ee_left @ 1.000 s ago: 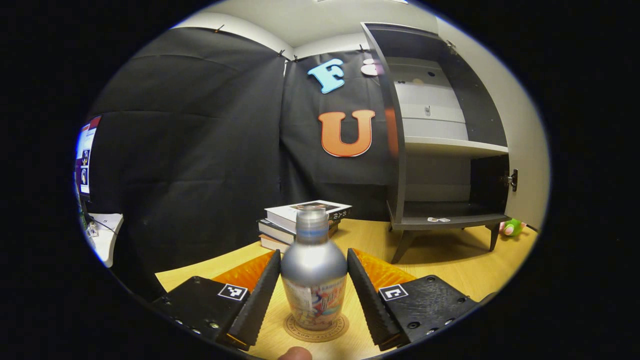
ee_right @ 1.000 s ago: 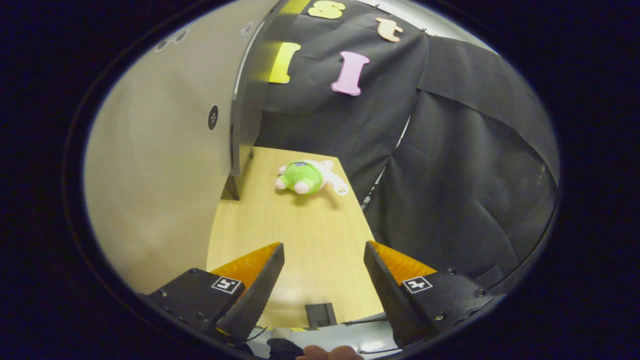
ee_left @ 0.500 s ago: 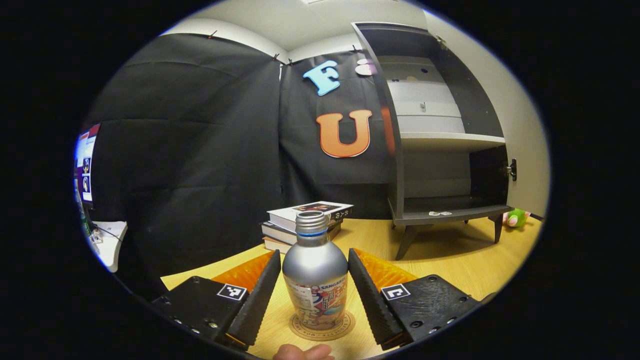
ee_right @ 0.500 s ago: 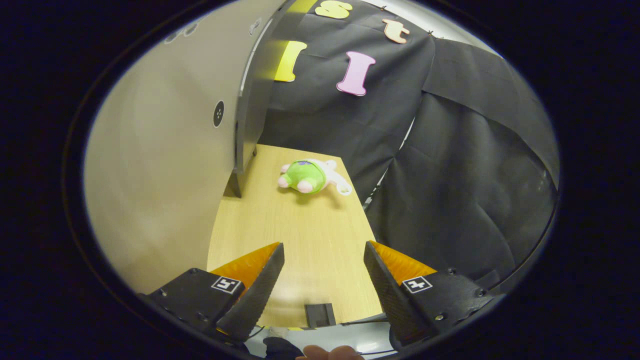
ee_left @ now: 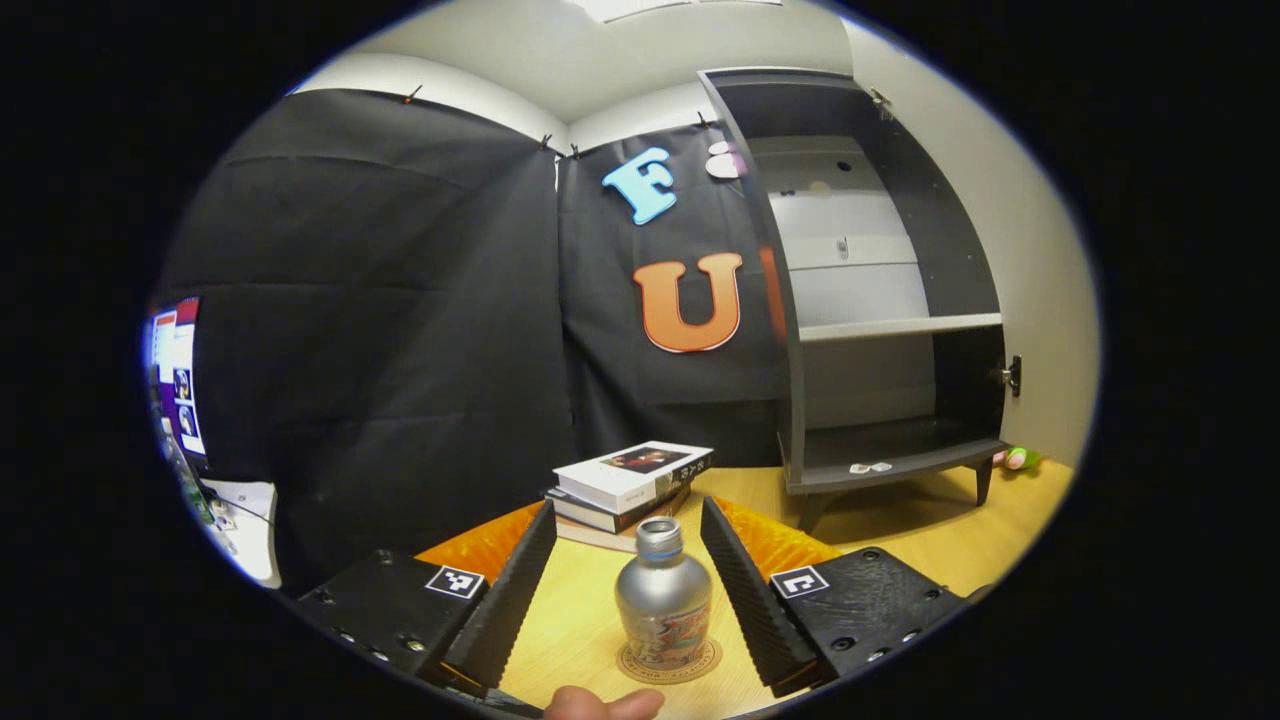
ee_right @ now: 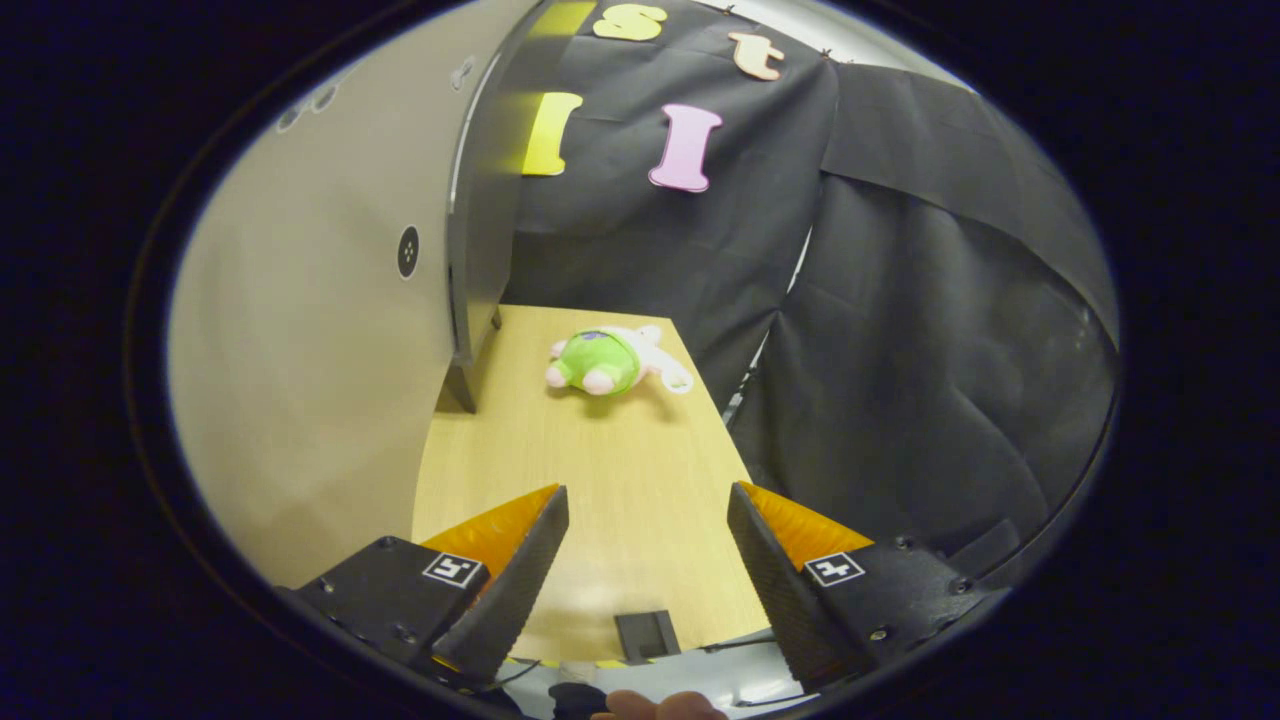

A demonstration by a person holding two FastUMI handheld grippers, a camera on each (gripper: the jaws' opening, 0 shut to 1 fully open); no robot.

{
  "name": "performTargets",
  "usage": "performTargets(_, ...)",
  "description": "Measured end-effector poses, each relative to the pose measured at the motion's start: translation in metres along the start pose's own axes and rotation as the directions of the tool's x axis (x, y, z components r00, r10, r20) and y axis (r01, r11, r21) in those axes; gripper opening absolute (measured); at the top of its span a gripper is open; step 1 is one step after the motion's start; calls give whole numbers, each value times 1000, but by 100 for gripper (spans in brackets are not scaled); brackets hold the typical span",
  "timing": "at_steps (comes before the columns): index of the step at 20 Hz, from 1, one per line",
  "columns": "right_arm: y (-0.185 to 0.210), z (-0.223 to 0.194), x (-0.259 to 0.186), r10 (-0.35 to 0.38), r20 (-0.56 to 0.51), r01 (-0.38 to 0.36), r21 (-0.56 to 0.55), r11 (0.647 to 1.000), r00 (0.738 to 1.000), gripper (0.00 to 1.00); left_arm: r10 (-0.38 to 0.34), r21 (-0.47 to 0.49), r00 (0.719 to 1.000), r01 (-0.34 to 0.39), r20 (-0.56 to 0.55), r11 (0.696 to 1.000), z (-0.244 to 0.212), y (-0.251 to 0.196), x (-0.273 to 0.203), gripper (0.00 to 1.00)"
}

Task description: Open the cabinet door with the right hand, grasp the bottle in the cabinet with the left hand and place it on the coaster, then close the cabinet door with the right hand.

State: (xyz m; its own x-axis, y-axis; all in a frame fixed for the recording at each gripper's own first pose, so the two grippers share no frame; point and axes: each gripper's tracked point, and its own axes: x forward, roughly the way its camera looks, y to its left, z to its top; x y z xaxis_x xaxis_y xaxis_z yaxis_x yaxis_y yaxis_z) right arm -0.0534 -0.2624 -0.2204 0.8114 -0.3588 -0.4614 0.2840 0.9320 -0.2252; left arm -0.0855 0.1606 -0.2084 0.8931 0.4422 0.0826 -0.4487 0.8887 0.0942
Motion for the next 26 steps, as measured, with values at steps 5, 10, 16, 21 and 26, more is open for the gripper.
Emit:
performTargets(5,-12,-2,1,13,15,-14,59,998,1000,100,-34,-53,997,38,67,998,73,-25,-20,94)
performTargets(10,-33,22,-11,24,69,-34,146,989,997,100,-154,-82,982,163,107,983,148,-70,-30,94)
performTargets(16,-39,83,-52,69,211,-117,223,968,975,100,-287,-102,957,290,45,952,201,-115,-24,94)
performTargets(21,-36,139,-100,104,348,-188,218,958,932,99,-403,-97,910,395,-98,914,195,-162,-30,94)
performTargets(26,-34,179,-143,84,437,-204,235,950,895,100,-449,-59,882,446,-139,893,193,-197,-43,94)
